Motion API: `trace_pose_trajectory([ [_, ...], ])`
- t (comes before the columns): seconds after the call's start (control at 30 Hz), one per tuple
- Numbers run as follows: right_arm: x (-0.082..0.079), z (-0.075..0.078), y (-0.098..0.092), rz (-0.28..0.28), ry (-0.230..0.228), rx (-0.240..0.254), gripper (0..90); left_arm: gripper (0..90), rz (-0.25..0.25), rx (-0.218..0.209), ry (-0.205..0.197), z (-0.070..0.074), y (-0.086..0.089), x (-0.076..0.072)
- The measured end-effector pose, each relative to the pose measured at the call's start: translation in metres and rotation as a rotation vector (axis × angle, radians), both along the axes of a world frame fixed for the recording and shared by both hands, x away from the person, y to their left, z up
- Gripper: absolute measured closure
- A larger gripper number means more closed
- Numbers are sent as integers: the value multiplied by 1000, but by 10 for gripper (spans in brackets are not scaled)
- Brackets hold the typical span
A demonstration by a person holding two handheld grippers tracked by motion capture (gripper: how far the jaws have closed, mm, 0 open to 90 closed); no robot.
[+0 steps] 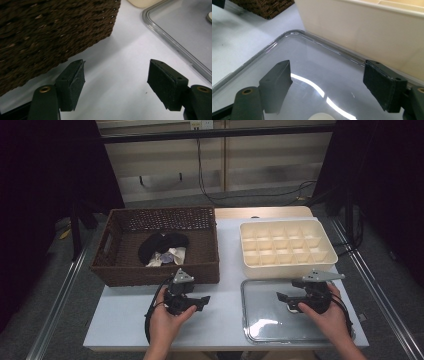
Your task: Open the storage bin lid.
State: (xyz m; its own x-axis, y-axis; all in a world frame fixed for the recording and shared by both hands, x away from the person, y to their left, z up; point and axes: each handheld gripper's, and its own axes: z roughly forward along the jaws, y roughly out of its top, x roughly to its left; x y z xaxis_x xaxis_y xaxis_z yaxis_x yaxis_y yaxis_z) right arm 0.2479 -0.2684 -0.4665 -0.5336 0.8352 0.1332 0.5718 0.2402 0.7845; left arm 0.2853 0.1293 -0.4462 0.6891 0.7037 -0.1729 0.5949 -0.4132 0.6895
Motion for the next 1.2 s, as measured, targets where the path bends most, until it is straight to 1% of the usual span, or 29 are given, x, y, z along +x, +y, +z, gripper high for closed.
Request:
trace_pose_trajectory([
  [0.03, 0, 0, 0, 0, 0, 0, 222, 297, 0, 0, 0, 0, 0, 0],
  [0.07, 2, -2, 3, 9, 4, -6, 218, 297, -6, 6, 0, 0, 5, 0],
  [0.13, 2, -3, 4, 15, 6, -8, 215, 296, 2, 7, -1, 0, 7, 0],
  [0.17, 3, -6, 6, 22, 7, -15, 211, 296, 4, 12, 3, -1, 13, 1],
  [0.23, 4, -8, 7, 25, 15, -17, 207, 295, 16, 13, 5, -2, 18, 1],
  [0.3, 5, -10, 8, 26, 24, -22, 206, 296, 23, 5, 7, -2, 22, 1],
  [0.43, 7, -11, 9, 28, 16, -37, 202, 296, 31, 5, 6, -1, 26, 0],
  [0.5, 8, -11, 9, 32, 9, -40, 190, 295, 31, 17, 3, 1, 30, -1],
  [0.53, 8, -11, 9, 37, 10, -41, 182, 294, 29, 19, 0, 2, 31, -1],
  [0.6, 8, -12, 8, 49, 13, -64, 163, 294, 35, 16, 3, 4, 35, 0],
  [0.67, 8, -12, 9, 49, 20, -62, 163, 294, 45, 7, 1, 4, 37, 0],
  [0.83, 9, -13, 8, 61, 38, -73, 157, 293, 63, 25, -2, 8, 47, 2],
  [0.87, 9, -14, 9, 60, 45, -78, 157, 293, 70, 18, -4, 8, 48, 2],
  [0.93, 10, -15, 9, 69, 53, -90, 156, 293, 63, 19, -5, 10, 50, 3],
  [0.97, 10, -15, 10, 73, 54, -100, 152, 292, 74, 19, -10, 10, 51, 2],
  [1.0, 9, -15, 11, 75, 53, -105, 153, 291, 74, 13, -10, 10, 52, 2],
  [1.03, 9, -15, 12, 75, 53, -116, 152, 290, 75, 17, -13, 10, 52, 2],
  [1.17, 8, -15, 14, 79, 44, -133, 146, 290, 81, 18, -13, 11, 55, 2],
  [1.2, 8, -15, 14, 80, 44, -129, 145, 290, 81, 22, -13, 12, 57, 2],
])
